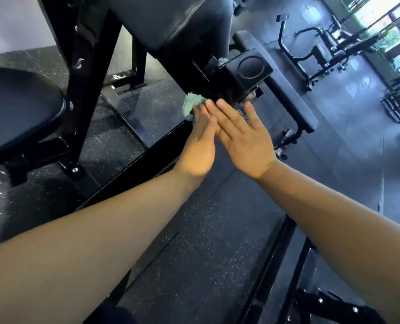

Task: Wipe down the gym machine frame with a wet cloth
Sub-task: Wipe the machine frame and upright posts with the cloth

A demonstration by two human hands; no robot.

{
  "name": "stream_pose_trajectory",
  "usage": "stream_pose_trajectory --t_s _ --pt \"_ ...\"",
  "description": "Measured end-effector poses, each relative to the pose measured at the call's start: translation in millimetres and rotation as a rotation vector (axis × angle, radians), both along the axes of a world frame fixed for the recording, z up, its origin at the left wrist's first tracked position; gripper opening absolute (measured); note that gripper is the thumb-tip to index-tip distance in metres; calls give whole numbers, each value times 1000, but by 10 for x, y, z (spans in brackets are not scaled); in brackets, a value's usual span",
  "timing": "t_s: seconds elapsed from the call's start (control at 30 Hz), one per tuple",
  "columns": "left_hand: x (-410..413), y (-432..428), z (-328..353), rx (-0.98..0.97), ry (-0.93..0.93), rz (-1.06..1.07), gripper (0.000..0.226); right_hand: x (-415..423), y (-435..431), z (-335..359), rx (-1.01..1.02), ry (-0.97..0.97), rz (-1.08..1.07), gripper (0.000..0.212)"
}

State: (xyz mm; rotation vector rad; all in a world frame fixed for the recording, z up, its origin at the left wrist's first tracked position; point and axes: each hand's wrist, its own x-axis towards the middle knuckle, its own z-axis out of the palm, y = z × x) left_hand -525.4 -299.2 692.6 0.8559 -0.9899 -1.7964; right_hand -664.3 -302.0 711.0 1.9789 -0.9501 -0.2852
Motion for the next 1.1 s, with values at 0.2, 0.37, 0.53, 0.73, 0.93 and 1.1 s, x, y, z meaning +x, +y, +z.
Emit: stream_pose_trajectory --t_s 0.2,0.37,0.53,0.73,0.93,1.1 --pt "183 -28 270 -59 168 54 62 237 -129 54 -243 -500 33 50" --pt "351 -33 440 -77 -10 90 24 825 119 -215 -268 -1486 -127 49" --pt "439 -83 542 -200 -382 -19 28 1459 137 -113 42 -2814 -289 54" --pt "623 -290 597 -200 -595 -90 27 1568 -135 -135 -193 -2836 -255 62" --pt "460 -207 563 -415 -697 48 29 1199 -88 -467 -94 -2966 -307 45" --pt "390 -115 546 -419 -654 -22 47 954 -300 -80 -93 -3206 26 42"
